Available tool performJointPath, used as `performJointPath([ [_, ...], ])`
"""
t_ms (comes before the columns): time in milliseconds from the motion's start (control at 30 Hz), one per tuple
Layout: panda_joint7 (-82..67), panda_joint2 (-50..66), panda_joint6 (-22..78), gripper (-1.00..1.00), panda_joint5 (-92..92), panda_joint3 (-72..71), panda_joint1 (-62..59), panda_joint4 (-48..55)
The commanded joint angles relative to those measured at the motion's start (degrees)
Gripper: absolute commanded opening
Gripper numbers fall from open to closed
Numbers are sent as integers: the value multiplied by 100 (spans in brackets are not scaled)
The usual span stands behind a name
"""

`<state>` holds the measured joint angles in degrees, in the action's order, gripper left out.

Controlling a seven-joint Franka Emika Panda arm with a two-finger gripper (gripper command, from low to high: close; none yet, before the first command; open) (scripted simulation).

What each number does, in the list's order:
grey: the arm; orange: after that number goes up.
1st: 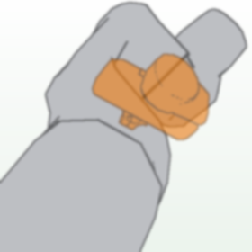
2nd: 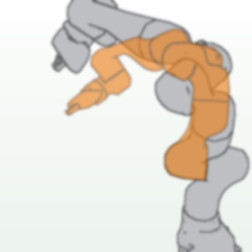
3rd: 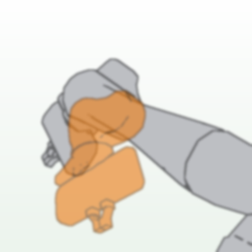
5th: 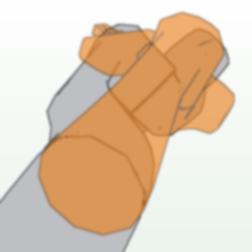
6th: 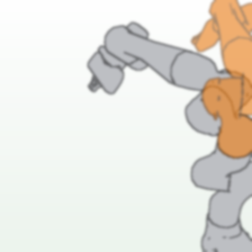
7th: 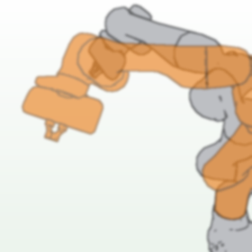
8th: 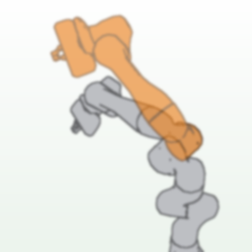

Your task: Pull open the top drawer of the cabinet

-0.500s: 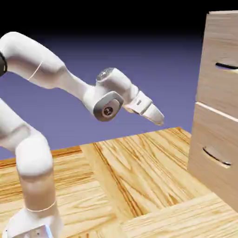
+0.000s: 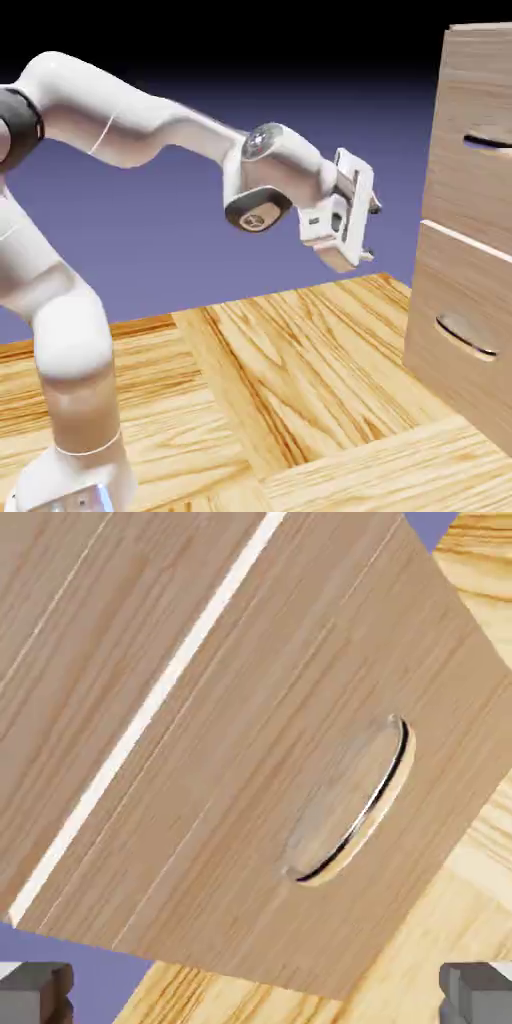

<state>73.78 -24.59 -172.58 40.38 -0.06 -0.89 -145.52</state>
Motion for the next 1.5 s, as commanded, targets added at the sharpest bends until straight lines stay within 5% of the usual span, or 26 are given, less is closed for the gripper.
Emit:
performJointPath([
  [0,194,50,9,100,249,0,-10,96],
  [1467,8699,2240,397,100,11213,-17,-438,4298],
])
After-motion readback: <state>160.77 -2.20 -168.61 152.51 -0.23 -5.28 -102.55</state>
